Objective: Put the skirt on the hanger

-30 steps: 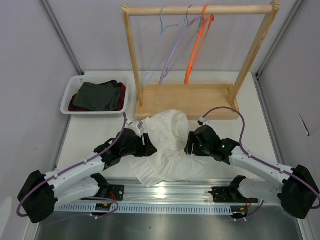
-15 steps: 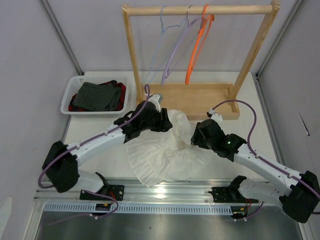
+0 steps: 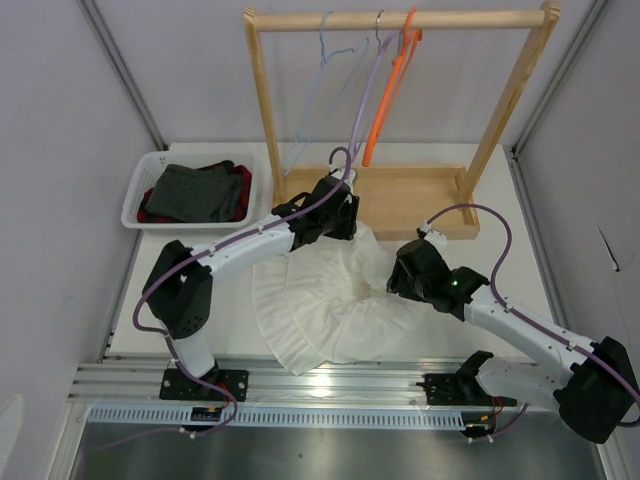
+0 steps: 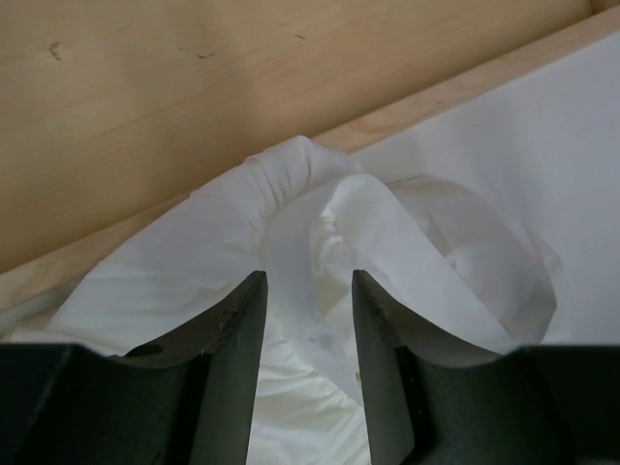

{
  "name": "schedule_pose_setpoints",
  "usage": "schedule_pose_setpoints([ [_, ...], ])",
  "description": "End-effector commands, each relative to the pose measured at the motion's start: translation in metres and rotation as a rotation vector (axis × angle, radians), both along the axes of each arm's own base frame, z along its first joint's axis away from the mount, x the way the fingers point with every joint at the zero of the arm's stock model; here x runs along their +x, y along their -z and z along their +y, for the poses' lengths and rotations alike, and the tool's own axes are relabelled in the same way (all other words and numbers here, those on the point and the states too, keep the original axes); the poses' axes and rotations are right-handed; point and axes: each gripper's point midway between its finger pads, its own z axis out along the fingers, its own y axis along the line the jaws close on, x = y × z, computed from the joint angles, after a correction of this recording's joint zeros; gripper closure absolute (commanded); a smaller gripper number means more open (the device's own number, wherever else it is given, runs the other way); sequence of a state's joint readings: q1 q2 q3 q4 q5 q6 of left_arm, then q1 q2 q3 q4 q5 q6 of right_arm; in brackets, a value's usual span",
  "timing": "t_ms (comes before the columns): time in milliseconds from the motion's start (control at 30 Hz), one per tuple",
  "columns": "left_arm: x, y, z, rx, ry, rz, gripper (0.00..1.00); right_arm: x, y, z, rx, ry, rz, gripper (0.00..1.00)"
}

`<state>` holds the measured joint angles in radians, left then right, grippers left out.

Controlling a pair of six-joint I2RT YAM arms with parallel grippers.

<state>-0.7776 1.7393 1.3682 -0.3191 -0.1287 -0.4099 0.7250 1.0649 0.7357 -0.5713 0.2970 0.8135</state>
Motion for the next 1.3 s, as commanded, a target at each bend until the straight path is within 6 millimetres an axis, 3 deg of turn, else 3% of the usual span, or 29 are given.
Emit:
schedule_pose_setpoints([
  [0,0.004,0.003,0.001,0.078,0.019,-0.015,0.55,0.006,0.0,0.004,0.029,0.013,-0.008,0.48],
  [233,0.008,0.02,-0.004,0.141,0.042,-0.005,0.56,0.008,0.009,0.01,0.036,0.003,0.009,0.49],
  [500,0.018,0.019,-0.006,0.17,0.02,-0.034,0.61,0.005,0.018,0.012,0.044,-0.006,0.027,0.56],
  [667,0.024,0.018,-0.006,0.187,0.006,-0.042,0.72,0.004,0.024,0.012,0.036,-0.007,0.042,0.66],
  [900,0.024,0.022,-0.004,0.216,0.022,-0.039,0.95,0.005,0.013,0.011,0.044,-0.011,0.025,0.82],
  [1000,0.022,0.022,0.001,0.234,0.021,-0.041,1.0,0.005,0.005,0.007,0.038,-0.004,0.013,0.89],
  [1100,0.017,0.009,0.009,0.23,0.015,-0.064,1.0,0.008,-0.008,0.001,0.025,0.007,-0.013,0.97],
  [1167,0.015,-0.014,0.015,0.203,0.0,-0.098,1.0,0.015,-0.023,-0.004,0.017,0.028,-0.045,1.0],
  [1200,0.01,-0.015,0.021,0.207,-0.007,-0.097,1.0,0.014,-0.027,-0.009,0.002,0.03,-0.045,1.0],
  [1233,0.008,-0.036,0.027,0.181,-0.025,-0.132,1.0,0.018,-0.032,-0.015,-0.004,0.051,-0.053,1.0],
  [1267,0.004,-0.04,0.033,0.168,-0.042,-0.132,1.0,0.024,-0.047,-0.017,0.002,0.066,-0.082,1.0],
])
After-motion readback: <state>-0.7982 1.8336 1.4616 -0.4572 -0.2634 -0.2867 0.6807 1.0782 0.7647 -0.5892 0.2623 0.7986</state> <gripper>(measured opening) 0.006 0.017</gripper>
